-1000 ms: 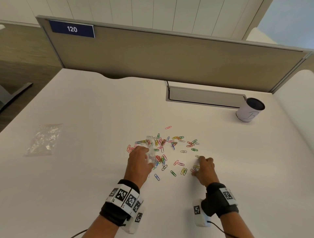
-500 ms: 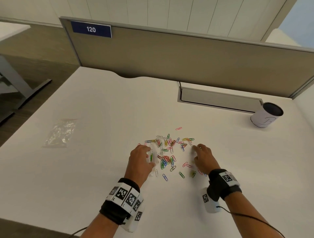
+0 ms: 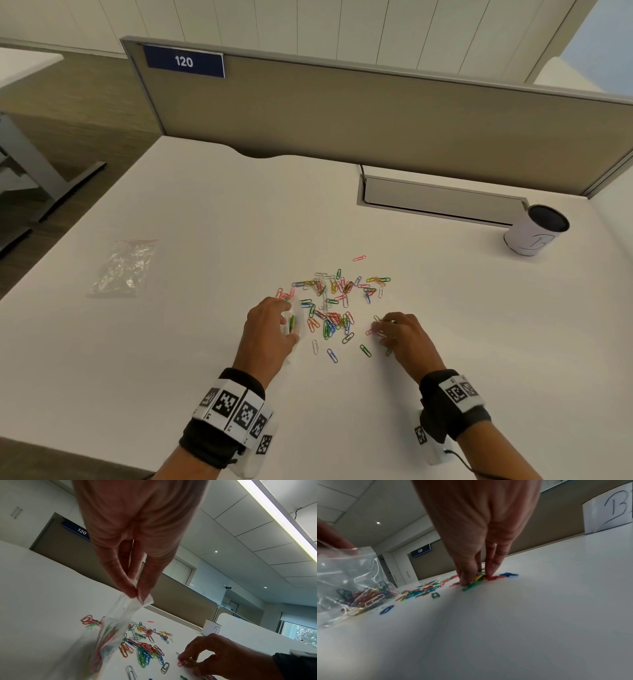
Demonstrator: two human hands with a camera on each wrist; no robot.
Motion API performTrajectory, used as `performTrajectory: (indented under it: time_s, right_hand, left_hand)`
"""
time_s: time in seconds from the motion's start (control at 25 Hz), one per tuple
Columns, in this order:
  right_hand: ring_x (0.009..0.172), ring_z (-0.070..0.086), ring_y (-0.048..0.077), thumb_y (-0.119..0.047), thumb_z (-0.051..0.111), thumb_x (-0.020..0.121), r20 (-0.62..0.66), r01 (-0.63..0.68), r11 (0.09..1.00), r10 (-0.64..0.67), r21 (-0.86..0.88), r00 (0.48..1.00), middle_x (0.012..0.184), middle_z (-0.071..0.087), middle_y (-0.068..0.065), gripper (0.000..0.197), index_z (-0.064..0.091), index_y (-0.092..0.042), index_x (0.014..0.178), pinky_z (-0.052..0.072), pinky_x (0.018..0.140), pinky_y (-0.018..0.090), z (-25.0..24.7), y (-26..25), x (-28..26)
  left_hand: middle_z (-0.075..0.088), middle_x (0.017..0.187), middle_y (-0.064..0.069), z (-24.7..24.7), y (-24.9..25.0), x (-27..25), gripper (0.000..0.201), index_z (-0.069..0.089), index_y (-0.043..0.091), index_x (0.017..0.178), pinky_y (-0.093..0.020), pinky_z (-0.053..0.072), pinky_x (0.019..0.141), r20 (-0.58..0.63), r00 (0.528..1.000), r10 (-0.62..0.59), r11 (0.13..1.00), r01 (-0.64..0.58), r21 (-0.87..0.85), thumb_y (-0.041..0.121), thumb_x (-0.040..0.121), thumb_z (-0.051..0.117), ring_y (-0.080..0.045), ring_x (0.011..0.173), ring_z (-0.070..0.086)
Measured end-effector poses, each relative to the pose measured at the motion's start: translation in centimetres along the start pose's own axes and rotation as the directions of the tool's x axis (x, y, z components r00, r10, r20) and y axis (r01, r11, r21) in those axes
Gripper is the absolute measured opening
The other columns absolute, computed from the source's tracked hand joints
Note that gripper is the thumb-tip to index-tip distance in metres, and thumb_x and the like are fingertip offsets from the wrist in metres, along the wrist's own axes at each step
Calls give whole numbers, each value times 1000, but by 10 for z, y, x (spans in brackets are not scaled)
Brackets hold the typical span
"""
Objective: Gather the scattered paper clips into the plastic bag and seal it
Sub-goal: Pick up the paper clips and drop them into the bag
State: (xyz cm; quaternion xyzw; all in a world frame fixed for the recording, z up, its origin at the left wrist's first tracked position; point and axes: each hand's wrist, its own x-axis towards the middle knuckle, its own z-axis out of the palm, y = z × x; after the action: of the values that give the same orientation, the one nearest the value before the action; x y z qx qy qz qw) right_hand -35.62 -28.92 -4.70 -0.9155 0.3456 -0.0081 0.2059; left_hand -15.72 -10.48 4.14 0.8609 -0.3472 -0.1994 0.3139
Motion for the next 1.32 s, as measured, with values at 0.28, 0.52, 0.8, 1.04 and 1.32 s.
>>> performTrajectory:
  time_s: [0.28,0.52,0.8,1.04,1.32]
  right_hand:
    - [96,60,24,-12,56,91,-18,20,997,-21,-73,1000,103,67,4,17,68,-15,103,52,81,33,2,-7,11]
    - [83,62,29,-4,51,86,1,-31,990,32,-141,1000,88,70,9,16,66,-8,91,51,72,35,-2,-13,15]
    - [68,68,24,-1,70,76,-49,-334,714,457,616,888,78,74,14,5,72,-5,78,55,57,22,-22,-6,7]
    - [67,68,24,5,71,76,120,-205,207,359,957,925,75,72,18,13,69,9,88,57,63,22,-43,-59,-8]
    - [64,69,20,1,72,76,179,-229,485,148,844,973,71,71,12,7,71,5,82,60,66,26,-35,-138,11]
  left_hand:
    - [60,119,-5,0,2,-5,53,58,8,119,-27,54,84,2,1000,-4,1000,4,-14,8,70,79,-15,91,60]
    - [61,119,-4,5,6,-6,53,59,9,118,-26,54,83,9,1000,-3,999,3,-43,9,69,80,-14,89,60]
    - [62,118,-4,8,7,-11,44,60,9,117,-18,48,76,-8,1000,-6,996,5,-87,11,75,75,-12,87,60]
    - [62,117,-2,12,6,-13,45,60,11,117,-16,48,77,5,1000,2,994,-1,-111,9,74,76,-12,90,61]
    - [62,116,-1,15,12,-18,48,60,12,116,-20,53,79,13,1000,2,987,0,-158,5,72,77,-13,92,61]
